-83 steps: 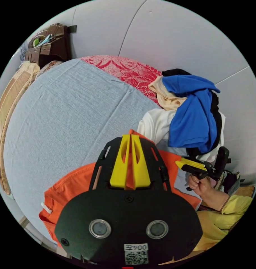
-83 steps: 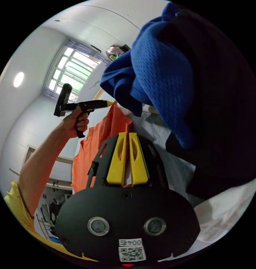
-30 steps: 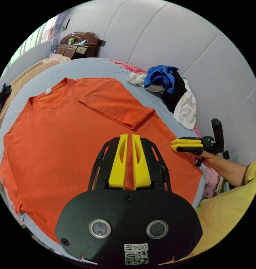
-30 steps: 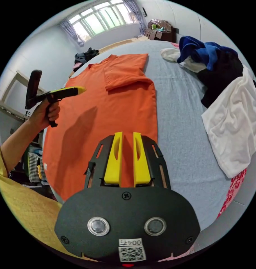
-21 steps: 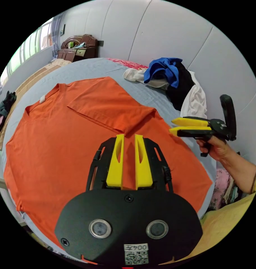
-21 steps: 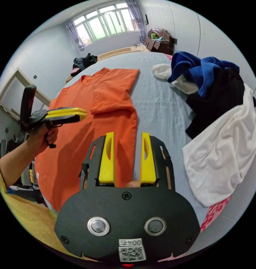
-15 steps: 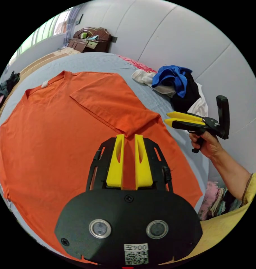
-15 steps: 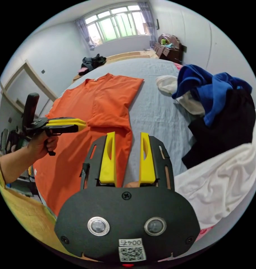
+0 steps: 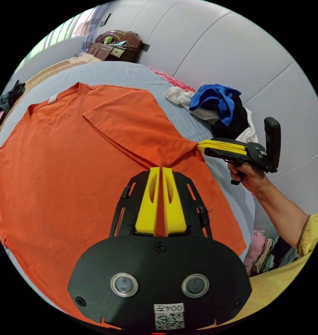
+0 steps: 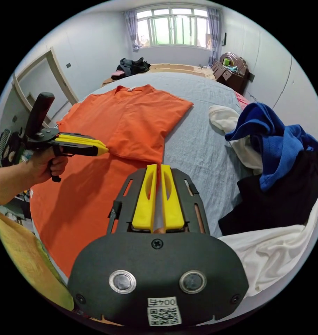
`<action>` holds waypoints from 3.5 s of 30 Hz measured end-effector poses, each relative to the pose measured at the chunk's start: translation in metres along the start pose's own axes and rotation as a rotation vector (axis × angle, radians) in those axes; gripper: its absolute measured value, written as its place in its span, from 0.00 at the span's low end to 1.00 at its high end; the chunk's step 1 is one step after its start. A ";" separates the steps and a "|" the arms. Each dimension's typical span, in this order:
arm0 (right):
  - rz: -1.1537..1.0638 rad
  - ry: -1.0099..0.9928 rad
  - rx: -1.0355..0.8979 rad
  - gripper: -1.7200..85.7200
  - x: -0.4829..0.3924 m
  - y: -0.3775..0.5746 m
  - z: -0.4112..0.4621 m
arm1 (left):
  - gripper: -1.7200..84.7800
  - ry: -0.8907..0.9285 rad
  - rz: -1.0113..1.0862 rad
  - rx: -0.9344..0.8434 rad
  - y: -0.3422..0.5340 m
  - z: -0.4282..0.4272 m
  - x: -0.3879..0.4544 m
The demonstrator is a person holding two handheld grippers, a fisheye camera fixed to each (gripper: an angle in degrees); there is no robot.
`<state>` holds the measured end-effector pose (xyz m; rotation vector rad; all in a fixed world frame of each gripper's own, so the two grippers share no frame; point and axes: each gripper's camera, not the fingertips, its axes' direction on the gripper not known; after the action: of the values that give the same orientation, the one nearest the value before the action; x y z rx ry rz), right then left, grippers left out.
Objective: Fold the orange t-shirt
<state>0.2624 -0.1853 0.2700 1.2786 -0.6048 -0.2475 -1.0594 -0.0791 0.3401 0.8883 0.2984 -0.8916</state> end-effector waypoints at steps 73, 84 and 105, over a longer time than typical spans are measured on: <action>0.016 -0.082 0.031 0.08 0.050 0.007 -0.016 | 0.03 0.088 -0.067 0.030 0.111 0.002 -0.023; 0.061 -0.084 -0.012 0.09 0.038 -0.024 -0.002 | 0.03 0.084 -0.066 0.029 0.114 0.000 -0.009; 0.173 -0.179 -0.103 0.14 -0.075 0.096 -0.071 | 0.02 -0.027 0.086 -0.046 0.058 -0.003 0.051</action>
<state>0.2250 -0.0621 0.3284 1.1053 -0.8405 -0.2477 -0.9824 -0.0871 0.3412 0.8401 0.2545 -0.8137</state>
